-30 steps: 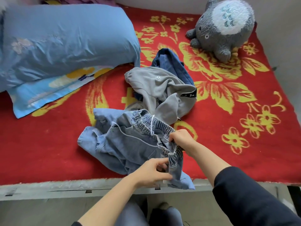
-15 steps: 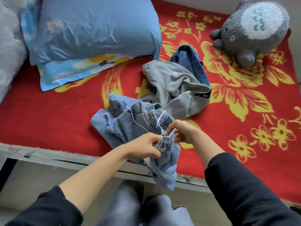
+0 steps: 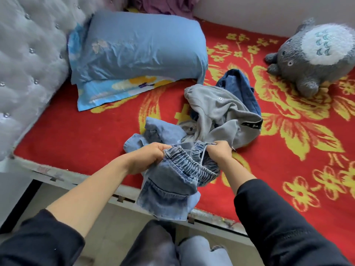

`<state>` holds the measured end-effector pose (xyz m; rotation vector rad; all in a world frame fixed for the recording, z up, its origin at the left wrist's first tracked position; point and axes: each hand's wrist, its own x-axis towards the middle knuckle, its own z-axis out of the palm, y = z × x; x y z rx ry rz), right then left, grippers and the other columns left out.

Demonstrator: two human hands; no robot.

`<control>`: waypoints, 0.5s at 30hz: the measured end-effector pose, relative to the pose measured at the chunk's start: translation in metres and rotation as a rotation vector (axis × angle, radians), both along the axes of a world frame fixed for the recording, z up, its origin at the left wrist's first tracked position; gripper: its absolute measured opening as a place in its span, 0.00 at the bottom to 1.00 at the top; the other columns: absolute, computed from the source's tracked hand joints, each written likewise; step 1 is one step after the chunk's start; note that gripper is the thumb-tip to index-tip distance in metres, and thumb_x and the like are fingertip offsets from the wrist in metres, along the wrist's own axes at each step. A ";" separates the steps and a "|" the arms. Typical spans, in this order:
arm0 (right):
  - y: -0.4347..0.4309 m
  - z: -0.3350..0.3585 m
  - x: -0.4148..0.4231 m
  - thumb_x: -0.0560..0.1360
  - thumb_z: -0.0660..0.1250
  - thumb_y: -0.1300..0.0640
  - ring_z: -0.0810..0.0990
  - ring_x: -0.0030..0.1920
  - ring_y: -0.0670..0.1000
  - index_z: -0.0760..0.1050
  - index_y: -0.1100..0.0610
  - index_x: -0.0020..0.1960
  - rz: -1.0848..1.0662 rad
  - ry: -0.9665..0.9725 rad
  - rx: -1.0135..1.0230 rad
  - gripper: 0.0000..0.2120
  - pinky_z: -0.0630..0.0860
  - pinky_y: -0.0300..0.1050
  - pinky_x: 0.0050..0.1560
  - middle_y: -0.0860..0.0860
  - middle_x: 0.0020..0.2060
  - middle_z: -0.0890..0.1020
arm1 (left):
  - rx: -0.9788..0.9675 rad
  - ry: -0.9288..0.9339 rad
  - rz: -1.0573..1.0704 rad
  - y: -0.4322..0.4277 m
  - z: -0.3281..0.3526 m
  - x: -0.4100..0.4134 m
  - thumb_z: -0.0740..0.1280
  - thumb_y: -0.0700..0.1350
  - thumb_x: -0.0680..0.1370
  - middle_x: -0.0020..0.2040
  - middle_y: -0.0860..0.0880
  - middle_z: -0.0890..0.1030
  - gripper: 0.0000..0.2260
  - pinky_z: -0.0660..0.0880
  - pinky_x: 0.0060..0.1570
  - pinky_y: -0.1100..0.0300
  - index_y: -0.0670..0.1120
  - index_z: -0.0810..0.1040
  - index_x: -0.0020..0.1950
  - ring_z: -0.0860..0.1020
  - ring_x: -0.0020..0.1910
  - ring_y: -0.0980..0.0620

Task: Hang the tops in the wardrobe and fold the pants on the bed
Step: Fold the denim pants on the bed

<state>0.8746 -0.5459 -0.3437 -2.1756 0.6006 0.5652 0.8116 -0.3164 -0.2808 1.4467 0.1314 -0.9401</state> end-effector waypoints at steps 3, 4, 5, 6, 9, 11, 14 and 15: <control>-0.048 0.029 0.002 0.68 0.66 0.59 0.79 0.43 0.62 0.76 0.59 0.34 -0.204 -0.149 -0.071 0.06 0.71 0.45 0.39 0.57 0.34 0.80 | -0.011 0.034 0.125 -0.018 0.014 0.008 0.56 0.37 0.73 0.54 0.39 0.80 0.14 0.69 0.64 0.43 0.37 0.76 0.53 0.77 0.55 0.41; -0.067 0.038 0.003 0.68 0.66 0.58 0.80 0.45 0.62 0.77 0.59 0.36 -0.278 -0.175 -0.067 0.05 0.75 0.47 0.41 0.59 0.40 0.82 | -0.045 0.047 0.145 -0.025 0.021 0.011 0.59 0.43 0.71 0.53 0.39 0.79 0.15 0.71 0.61 0.46 0.38 0.75 0.54 0.76 0.53 0.42; -0.086 0.048 0.003 0.68 0.66 0.57 0.81 0.47 0.63 0.79 0.60 0.41 -0.355 -0.194 -0.041 0.07 0.79 0.51 0.44 0.61 0.44 0.82 | -0.089 0.061 0.126 -0.031 0.030 0.013 0.62 0.46 0.69 0.54 0.40 0.79 0.18 0.73 0.56 0.50 0.40 0.76 0.55 0.76 0.52 0.43; -0.107 0.056 0.003 0.68 0.66 0.57 0.81 0.48 0.63 0.79 0.62 0.46 -0.442 -0.208 0.009 0.11 0.81 0.54 0.42 0.61 0.48 0.82 | -0.131 0.057 0.071 -0.040 0.039 0.015 0.65 0.48 0.68 0.55 0.41 0.80 0.19 0.75 0.53 0.54 0.42 0.79 0.56 0.78 0.52 0.45; -0.165 0.087 -0.003 0.69 0.65 0.59 0.81 0.42 0.61 0.76 0.61 0.50 -0.687 -0.247 0.279 0.11 0.77 0.49 0.23 0.59 0.47 0.80 | -0.111 -0.087 -0.123 -0.085 0.067 0.012 0.71 0.44 0.70 0.57 0.42 0.82 0.16 0.77 0.50 0.59 0.46 0.81 0.58 0.81 0.54 0.47; -0.200 0.108 -0.013 0.71 0.64 0.61 0.80 0.36 0.57 0.76 0.59 0.51 -0.758 -0.269 0.426 0.10 0.73 0.45 0.18 0.57 0.41 0.79 | 0.031 -0.226 -0.188 -0.128 0.087 0.003 0.75 0.43 0.68 0.54 0.44 0.83 0.16 0.77 0.48 0.62 0.46 0.82 0.55 0.82 0.53 0.49; -0.255 0.143 -0.037 0.73 0.62 0.64 0.78 0.33 0.55 0.74 0.59 0.53 -0.806 -0.346 0.578 0.09 0.74 0.44 0.18 0.58 0.40 0.78 | 0.282 -0.532 -0.152 -0.188 0.117 -0.006 0.75 0.44 0.64 0.48 0.47 0.85 0.14 0.78 0.46 0.60 0.47 0.83 0.48 0.82 0.46 0.55; -0.275 0.156 -0.045 0.73 0.62 0.65 0.78 0.32 0.55 0.74 0.59 0.52 -0.812 -0.376 0.612 0.09 0.75 0.44 0.20 0.58 0.40 0.79 | 0.347 -0.629 -0.080 -0.206 0.128 -0.007 0.74 0.44 0.62 0.47 0.45 0.85 0.15 0.78 0.47 0.56 0.45 0.83 0.47 0.81 0.43 0.54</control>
